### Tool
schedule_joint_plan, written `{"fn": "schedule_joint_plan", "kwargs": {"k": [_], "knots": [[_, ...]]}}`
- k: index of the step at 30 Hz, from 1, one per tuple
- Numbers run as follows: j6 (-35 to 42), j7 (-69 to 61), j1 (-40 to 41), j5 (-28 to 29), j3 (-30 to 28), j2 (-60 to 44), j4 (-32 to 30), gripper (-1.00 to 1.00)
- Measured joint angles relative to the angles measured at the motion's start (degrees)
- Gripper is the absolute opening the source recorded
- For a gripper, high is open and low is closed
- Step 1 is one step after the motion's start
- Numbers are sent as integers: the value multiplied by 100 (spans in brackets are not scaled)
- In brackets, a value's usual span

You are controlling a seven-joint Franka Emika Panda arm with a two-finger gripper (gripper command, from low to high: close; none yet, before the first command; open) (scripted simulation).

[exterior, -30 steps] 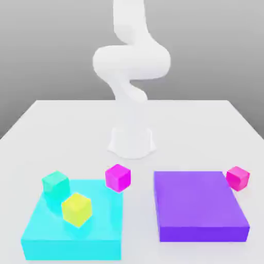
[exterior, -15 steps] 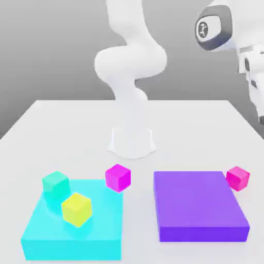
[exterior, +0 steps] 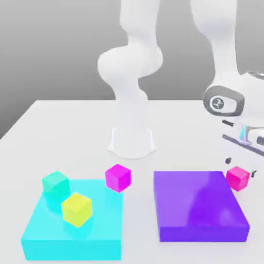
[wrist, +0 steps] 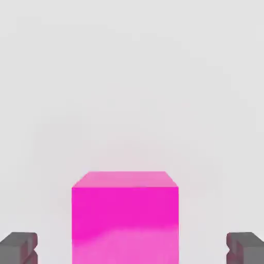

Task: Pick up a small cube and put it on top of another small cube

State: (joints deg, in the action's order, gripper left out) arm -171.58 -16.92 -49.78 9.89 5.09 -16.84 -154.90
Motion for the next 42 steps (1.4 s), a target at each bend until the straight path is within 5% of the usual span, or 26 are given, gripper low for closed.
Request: {"fn": "schedule_joint_plan", "kwargs": {"k": [1,8,14,35,41,42], "knots": [[-98,35,-64,41,-72,-120,23,-100],[-77,34,-80,37,-85,-106,19,-100],[812,-465,176,-623,323,1011,-201,-100],[3160,-1317,4410,-562,-2415,2486,740,-100],[2382,-1691,4537,-1014,-2599,1741,644,-100],[2243,-1734,4535,-1069,-2600,1621,620,100]]}}
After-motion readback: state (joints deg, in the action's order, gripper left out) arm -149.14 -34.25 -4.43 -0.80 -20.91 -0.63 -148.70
